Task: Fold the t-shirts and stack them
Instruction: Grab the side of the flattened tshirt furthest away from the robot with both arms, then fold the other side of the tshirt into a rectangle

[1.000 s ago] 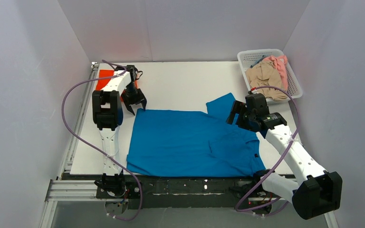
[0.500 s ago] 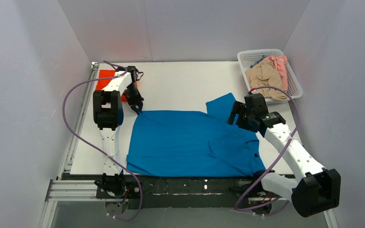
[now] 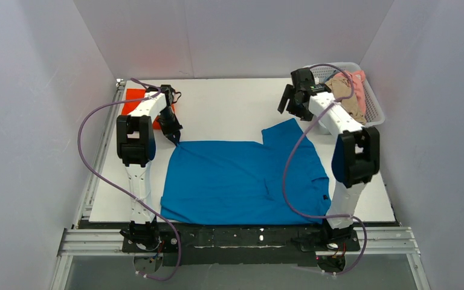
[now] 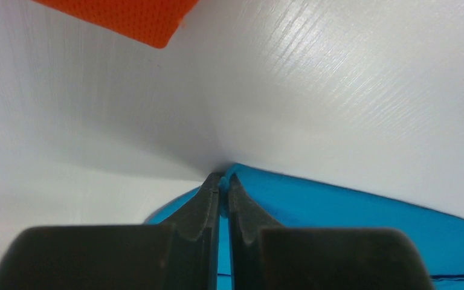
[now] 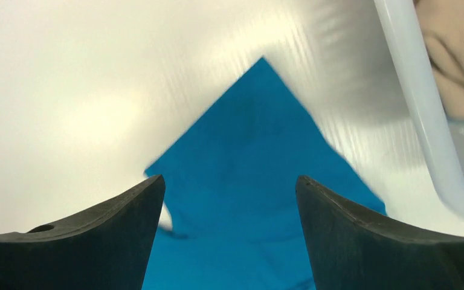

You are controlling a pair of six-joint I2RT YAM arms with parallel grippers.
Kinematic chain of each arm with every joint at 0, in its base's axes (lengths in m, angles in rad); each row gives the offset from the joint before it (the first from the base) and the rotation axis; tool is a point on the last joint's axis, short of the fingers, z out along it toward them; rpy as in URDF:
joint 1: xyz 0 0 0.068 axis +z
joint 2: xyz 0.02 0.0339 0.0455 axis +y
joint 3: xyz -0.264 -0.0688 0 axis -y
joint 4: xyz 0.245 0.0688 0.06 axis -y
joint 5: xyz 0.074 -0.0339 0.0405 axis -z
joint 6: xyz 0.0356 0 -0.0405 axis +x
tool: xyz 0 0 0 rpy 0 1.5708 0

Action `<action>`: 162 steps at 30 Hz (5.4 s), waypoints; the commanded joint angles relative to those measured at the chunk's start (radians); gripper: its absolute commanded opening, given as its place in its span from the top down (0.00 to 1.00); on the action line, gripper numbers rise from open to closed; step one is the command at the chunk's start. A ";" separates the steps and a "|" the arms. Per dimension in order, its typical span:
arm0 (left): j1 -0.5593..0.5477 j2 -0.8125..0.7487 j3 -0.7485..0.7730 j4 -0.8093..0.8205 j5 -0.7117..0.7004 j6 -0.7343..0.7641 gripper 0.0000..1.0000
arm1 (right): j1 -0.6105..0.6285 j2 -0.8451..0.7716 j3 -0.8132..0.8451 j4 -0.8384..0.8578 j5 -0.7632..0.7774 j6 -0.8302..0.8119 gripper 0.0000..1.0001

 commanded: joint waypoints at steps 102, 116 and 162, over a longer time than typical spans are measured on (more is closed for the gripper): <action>-0.010 -0.968 -1.008 0.085 0.100 -0.062 1.00 | -0.013 -0.827 -0.739 -0.167 -0.194 -0.140 0.99; -0.010 -0.993 -0.929 0.135 -0.013 -0.040 0.98 | -0.016 -0.828 -0.657 -0.245 -0.119 -0.095 0.99; -0.132 -0.987 -0.949 0.156 0.218 -0.257 0.02 | -0.016 -0.671 -0.686 -0.092 -0.396 0.047 0.13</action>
